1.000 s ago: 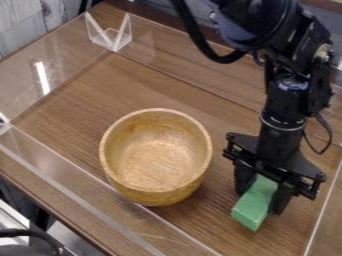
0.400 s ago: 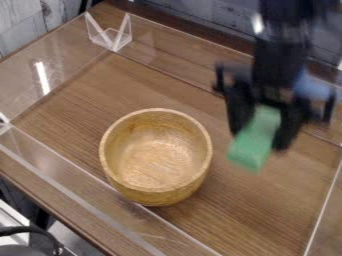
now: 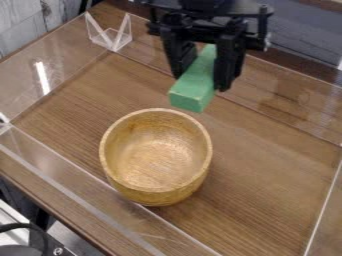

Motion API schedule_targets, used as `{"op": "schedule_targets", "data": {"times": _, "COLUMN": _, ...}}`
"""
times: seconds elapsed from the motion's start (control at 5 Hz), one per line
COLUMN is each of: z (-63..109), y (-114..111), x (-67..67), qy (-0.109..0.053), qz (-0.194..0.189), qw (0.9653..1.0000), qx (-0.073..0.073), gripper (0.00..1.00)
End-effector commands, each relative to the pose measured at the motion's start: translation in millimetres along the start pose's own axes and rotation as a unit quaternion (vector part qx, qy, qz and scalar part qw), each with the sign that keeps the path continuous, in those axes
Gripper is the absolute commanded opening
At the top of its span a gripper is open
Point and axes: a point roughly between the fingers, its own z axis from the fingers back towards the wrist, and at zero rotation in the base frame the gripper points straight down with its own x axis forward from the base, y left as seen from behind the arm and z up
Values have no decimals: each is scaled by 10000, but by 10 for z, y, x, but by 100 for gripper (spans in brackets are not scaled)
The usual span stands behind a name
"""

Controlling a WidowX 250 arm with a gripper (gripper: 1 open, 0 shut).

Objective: Put the green block in the brown bowl

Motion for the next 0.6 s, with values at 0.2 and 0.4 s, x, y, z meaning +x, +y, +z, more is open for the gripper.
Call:
{"op": "schedule_targets", "data": {"times": 0.2, "z": -94, "y": -212, "x": -161, "qy": -225, "qz": -328, "qw": 9992, "qx": -70, "gripper": 0}}
{"op": "schedule_targets", "data": {"times": 0.4, "z": -194, "y": -347, "x": -223, "qy": -292, "qz": -473, "qw": 9984, "qx": -48, "gripper": 0}}
